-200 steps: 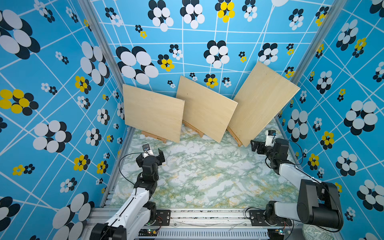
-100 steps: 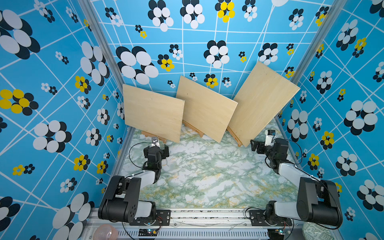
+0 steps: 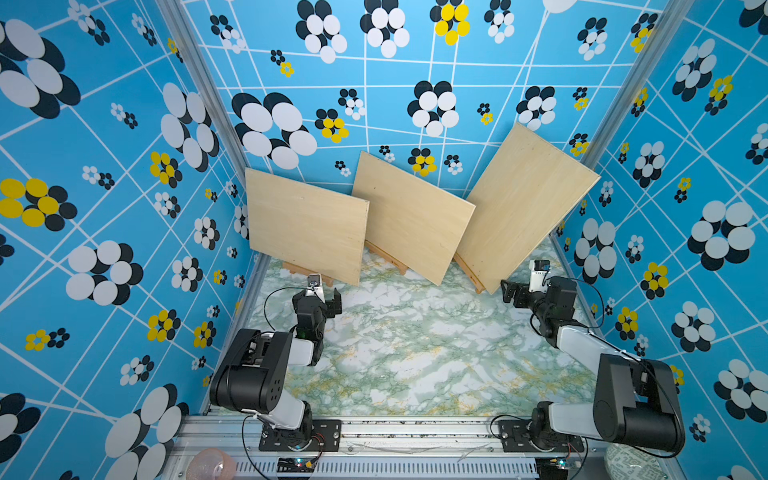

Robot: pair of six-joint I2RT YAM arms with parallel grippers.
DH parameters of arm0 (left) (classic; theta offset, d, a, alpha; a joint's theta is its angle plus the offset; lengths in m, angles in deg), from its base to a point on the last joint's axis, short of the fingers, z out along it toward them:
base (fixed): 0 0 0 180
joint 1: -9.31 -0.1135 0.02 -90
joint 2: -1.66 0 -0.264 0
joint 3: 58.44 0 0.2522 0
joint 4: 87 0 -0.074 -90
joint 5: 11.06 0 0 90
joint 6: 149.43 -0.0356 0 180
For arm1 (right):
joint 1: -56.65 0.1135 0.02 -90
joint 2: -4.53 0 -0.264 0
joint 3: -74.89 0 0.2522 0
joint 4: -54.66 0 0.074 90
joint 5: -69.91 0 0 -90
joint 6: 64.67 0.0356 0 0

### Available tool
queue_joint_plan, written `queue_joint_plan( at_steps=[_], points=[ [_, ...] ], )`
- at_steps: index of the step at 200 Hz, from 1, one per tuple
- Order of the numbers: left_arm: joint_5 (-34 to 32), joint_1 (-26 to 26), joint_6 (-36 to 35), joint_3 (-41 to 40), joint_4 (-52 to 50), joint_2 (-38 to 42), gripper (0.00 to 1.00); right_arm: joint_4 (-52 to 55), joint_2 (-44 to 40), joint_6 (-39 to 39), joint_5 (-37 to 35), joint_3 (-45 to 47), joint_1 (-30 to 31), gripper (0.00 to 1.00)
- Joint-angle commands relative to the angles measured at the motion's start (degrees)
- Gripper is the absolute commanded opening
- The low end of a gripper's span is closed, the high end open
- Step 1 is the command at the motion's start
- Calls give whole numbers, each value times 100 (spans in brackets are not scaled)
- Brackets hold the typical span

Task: Assemble the easel
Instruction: Reset both arms

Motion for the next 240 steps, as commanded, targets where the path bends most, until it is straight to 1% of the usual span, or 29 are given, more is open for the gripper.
queue_joint_plan(
  at_steps=[1,22,49,69,104,125,143,159,189,227,240],
  points=[
    [129,-38,-93,-110,385,-35,99,-134,120,-61,-11,-6,53,100],
    [157,-47,-65,118,-77,-14,99,-253,266,-7,23,-54,56,99],
    [532,-262,73,292,-457,-3,99,-458,456,44,33,-68,54,99],
    [705,-362,132,327,-523,3,99,-692,601,65,33,-30,56,99],
    [709,-362,128,329,-524,-2,99,-945,826,108,87,-26,56,99],
    [708,-363,119,321,-515,0,99,-1228,765,89,95,161,56,99],
    [705,-363,119,323,-521,-1,99,-1834,618,110,-1,572,65,99],
    [709,-367,119,328,-520,2,99,-2647,540,152,-118,1050,65,99],
    [704,-359,122,329,-519,-7,99,-4203,703,217,-278,1817,61,99],
    [707,-366,119,322,-518,-2,99,-5533,1227,207,-272,2236,65,99],
    [708,-363,119,325,-519,-1,99,-5582,1286,180,-292,2237,74,99]
  ],
)
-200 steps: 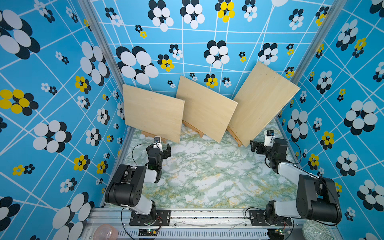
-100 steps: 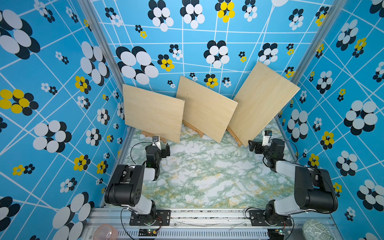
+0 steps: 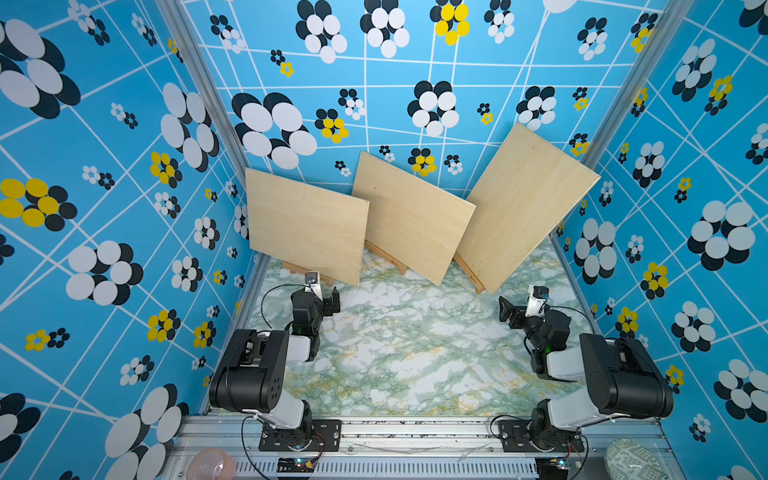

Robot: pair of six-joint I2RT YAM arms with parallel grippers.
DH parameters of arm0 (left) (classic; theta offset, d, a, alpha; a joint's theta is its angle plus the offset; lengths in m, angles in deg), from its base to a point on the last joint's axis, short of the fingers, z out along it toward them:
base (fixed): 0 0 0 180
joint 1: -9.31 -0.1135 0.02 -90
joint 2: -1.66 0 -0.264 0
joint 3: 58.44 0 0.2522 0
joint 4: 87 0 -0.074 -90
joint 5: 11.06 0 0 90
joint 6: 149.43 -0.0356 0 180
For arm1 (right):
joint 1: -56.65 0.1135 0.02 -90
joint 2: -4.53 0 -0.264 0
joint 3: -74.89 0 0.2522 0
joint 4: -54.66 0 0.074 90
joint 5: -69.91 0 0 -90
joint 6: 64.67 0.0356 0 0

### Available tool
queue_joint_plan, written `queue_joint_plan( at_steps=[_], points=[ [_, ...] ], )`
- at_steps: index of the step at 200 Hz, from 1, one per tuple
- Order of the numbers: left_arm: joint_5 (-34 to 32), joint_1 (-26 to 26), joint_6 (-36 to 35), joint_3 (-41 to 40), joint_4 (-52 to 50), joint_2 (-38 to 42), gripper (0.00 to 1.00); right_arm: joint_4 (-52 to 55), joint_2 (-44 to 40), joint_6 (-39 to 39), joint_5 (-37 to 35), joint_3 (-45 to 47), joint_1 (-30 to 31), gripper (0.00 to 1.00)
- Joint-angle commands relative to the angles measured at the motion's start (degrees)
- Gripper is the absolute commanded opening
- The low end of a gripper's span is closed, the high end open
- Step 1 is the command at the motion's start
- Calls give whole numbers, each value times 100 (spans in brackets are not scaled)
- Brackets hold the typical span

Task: Assemble the easel
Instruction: Reset both arms

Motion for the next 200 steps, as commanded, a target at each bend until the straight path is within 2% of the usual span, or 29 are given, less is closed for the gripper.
queue_joint_plan(
  at_steps=[1,49,89,119,200],
  points=[
    [81,-39,56,104,-46,0,99,-1010,184,32,-119,89,41,99],
    [77,-39,57,102,-47,-2,99,-765,329,76,-204,-131,50,99],
    [82,-39,56,104,-47,0,99,645,139,57,-172,-742,54,99],
    [82,-40,56,107,-53,0,99,1481,48,-219,-685,-1102,396,99],
    [80,-39,56,107,-48,-5,99,1548,39,-261,-924,-1135,492,99]
  ],
)
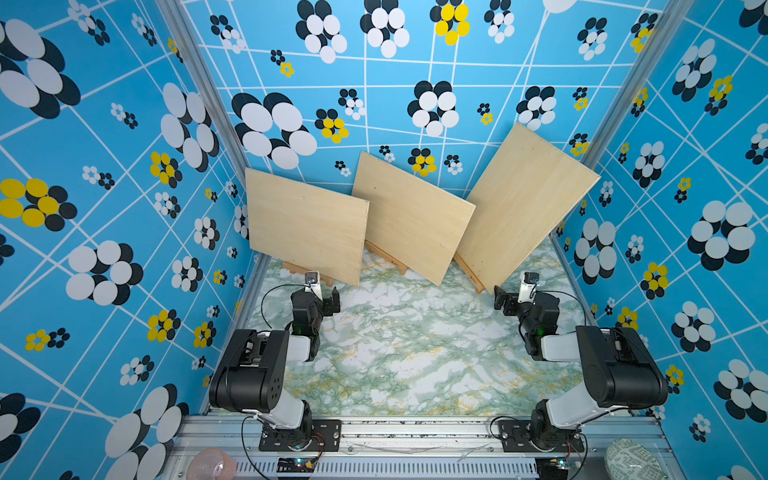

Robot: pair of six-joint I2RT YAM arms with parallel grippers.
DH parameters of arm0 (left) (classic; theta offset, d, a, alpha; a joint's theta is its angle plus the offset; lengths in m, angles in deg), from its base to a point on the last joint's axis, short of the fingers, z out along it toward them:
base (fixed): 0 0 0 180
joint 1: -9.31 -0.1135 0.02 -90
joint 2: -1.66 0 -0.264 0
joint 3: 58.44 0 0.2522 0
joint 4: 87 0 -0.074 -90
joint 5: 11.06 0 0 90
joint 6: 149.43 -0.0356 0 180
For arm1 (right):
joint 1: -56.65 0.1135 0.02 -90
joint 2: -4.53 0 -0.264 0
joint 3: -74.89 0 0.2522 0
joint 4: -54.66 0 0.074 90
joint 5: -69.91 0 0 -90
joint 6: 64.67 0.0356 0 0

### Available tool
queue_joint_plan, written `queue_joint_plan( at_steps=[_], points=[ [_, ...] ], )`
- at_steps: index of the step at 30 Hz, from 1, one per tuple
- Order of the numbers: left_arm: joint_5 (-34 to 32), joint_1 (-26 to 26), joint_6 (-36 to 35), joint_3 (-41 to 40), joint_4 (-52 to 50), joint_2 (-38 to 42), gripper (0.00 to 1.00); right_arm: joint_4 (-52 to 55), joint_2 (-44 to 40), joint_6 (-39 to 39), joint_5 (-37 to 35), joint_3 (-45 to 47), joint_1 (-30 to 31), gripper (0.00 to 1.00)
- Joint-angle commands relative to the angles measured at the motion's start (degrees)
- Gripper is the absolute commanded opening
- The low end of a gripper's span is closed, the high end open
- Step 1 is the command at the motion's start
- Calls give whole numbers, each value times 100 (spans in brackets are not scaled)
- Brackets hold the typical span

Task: Assemble the easel
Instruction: Reset both arms

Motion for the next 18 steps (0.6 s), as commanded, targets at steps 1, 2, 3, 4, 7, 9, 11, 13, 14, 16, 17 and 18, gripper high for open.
queue_joint_plan(
  at_steps=[1,2,3,4,7,9,11,13,14,16,17,18],
  points=[
    [81,-39,56,105,-46,-2,99,117,-90,-89,-192,-70,19,99],
    [83,-39,56,107,-50,-1,99,116,-90,-84,-189,-65,25,99],
    [82,-37,56,110,-48,0,99,116,-90,-84,-185,-69,21,99],
    [78,-39,56,110,-52,-4,99,116,-90,-87,-190,-65,26,100],
    [82,-42,56,111,-47,0,99,118,-93,-89,-185,-58,24,99],
    [78,-39,56,104,-49,0,99,116,-90,-84,-192,-61,21,99],
    [81,-39,56,105,-48,0,99,116,-90,-84,-192,-60,26,99],
    [83,-38,56,121,-69,-2,99,114,-90,-88,-191,-65,24,99],
    [95,-47,64,132,-86,-10,99,117,-90,-85,-188,-68,25,100],
    [99,-48,65,131,-87,-3,99,121,-92,-84,-187,-64,25,99],
    [100,-48,65,131,-95,-4,99,113,-90,-85,-190,-65,21,99],
    [104,-48,57,113,-64,-3,99,121,-90,-84,-186,-65,24,99]
  ],
)
